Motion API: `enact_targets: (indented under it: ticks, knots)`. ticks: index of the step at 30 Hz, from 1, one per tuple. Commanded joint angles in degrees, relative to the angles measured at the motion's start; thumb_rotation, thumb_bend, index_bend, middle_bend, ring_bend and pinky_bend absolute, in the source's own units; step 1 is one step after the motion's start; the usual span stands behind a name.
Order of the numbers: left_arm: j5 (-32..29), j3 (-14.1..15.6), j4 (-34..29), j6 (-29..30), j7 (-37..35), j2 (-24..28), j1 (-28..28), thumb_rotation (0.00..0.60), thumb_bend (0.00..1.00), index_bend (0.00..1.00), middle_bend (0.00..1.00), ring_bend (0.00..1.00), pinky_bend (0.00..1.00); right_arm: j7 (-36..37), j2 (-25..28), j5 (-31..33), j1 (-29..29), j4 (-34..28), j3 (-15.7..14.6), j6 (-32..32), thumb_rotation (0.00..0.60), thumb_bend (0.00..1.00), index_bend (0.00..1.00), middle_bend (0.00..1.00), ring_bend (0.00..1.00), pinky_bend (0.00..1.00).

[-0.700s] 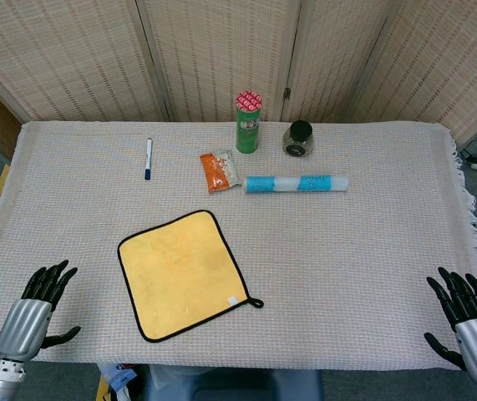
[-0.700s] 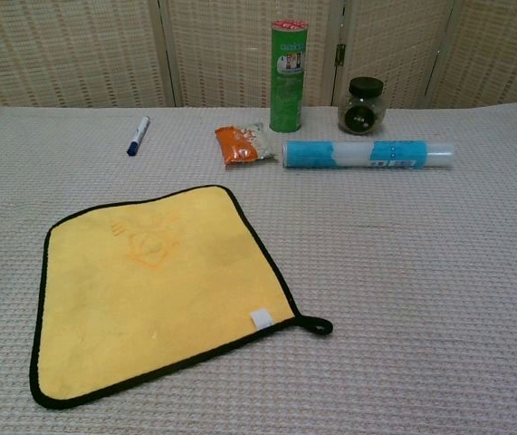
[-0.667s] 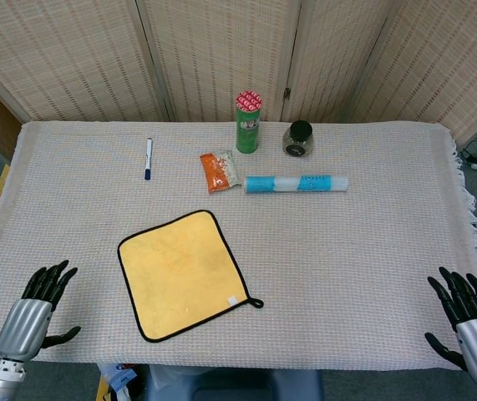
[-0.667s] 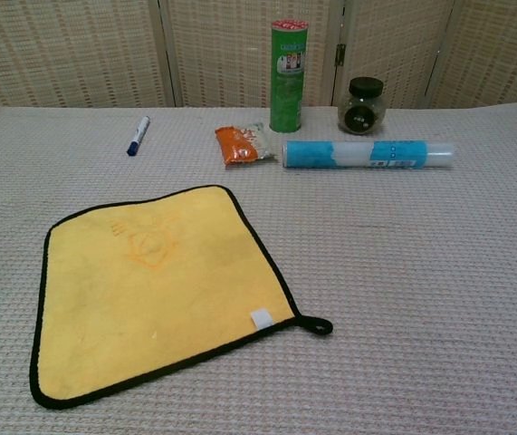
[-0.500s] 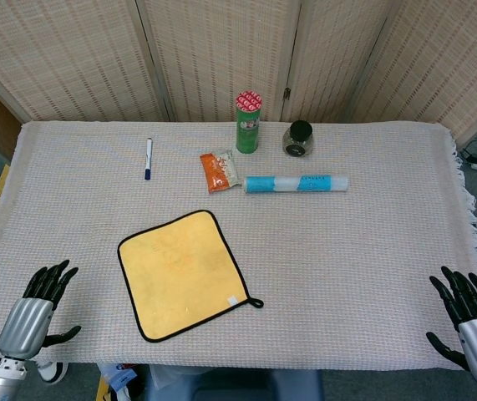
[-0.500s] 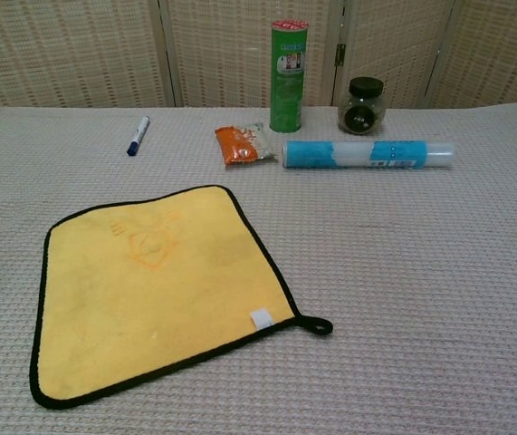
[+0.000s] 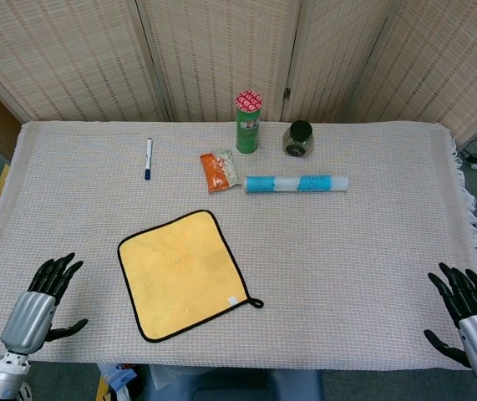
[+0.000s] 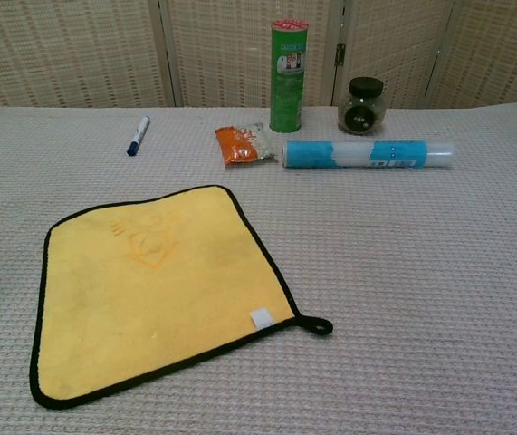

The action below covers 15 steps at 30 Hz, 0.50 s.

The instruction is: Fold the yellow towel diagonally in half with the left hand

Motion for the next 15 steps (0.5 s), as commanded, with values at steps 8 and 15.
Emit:
enact_targets:
  ticks: [8,15]
  knots:
    - [1.0,-6.4,3.8,-3.6,-7.1,-6.7,-9.6,0.6,0.32,0.41,1.0,1.0,1.0,-1.3,-0.8,1.3,1.1,-0.4,0.3,-2.7,0.6,0.24,0.0,0.0,0.0,0.0]
    - [-9.7,-9.9,3.2,-18.2,-7.7,-8.1,-16.7,0.6,0.38,0.43,1.0,1.0,1.0,-0.3,-0.7,3.3,1.9,-0.5,0.9,-4.2,0.6,0.24,0.0,0.0,0.0,0.0]
